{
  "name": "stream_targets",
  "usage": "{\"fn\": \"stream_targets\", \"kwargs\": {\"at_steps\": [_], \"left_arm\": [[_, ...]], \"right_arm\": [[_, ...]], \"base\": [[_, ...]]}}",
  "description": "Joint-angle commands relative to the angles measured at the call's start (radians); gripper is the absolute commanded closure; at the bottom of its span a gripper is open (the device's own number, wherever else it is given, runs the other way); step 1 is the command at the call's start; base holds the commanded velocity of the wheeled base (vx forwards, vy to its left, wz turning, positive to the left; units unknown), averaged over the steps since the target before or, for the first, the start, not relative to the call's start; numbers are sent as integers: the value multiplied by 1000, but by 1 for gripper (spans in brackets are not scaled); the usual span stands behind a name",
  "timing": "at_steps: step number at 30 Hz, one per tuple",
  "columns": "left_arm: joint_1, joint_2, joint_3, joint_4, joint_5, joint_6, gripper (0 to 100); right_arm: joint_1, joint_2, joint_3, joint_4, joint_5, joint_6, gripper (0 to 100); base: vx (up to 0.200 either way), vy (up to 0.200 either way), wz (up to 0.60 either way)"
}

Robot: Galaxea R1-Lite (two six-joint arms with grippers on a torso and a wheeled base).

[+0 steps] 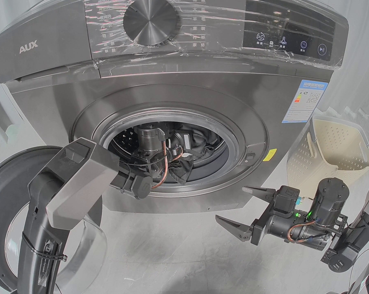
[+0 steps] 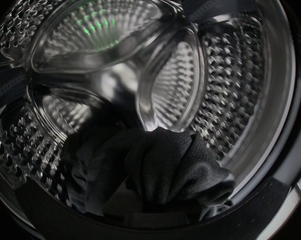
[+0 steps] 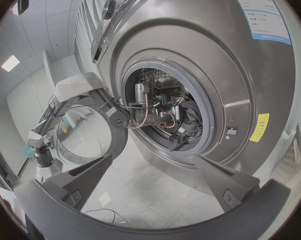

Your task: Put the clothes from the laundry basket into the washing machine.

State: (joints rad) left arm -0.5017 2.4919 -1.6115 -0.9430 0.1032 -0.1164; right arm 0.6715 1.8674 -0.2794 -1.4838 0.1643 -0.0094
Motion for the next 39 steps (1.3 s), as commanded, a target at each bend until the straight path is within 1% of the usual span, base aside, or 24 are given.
{"fn": "stream_targets", "kwargs": {"at_steps": [1, 4, 12, 13, 17, 21, 27, 28, 36, 37, 39], "left_arm": [[69, 102, -179, -14, 62, -28, 100], [78, 101, -194, -16, 70, -37, 100], [66, 101, -163, -17, 70, -37, 100], [63, 93, -137, -17, 69, -37, 0], [34, 7, 22, -2, 44, -39, 0], [17, -97, 196, 47, -31, -35, 0], [-5, -180, 335, 66, -74, -23, 0], [-11, -192, 360, 72, -80, -17, 0], [-64, -248, 552, 78, -140, 58, 0], [-70, -251, 562, 78, -148, 64, 0], [-81, -252, 564, 73, -158, 66, 0]], "right_arm": [[3, 6, -1, -1, 1, 0, 0], [5, 12, -1, -1, 0, 0, 0], [5, 15, 0, -1, 0, 0, 0], [5, 15, 0, -1, 0, 0, 0], [3, 15, 0, -1, 1, 0, 0], [3, 15, 0, -1, 0, 0, 0], [3, 13, -1, -1, 0, 0, 0], [3, 13, 0, -1, 0, 0, 0], [3, 13, -1, -1, 1, 0, 0], [3, 13, -1, -1, 1, 0, 0], [3, 13, 0, -1, 1, 0, 0]], "base": [[0, 0, 0], [0, 0, 0], [0, 0, 0], [0, 0, 0], [0, 0, 0], [0, 0, 0], [0, 0, 0], [0, 0, 0], [0, 0, 0], [0, 0, 0], [0, 0, 0]]}}
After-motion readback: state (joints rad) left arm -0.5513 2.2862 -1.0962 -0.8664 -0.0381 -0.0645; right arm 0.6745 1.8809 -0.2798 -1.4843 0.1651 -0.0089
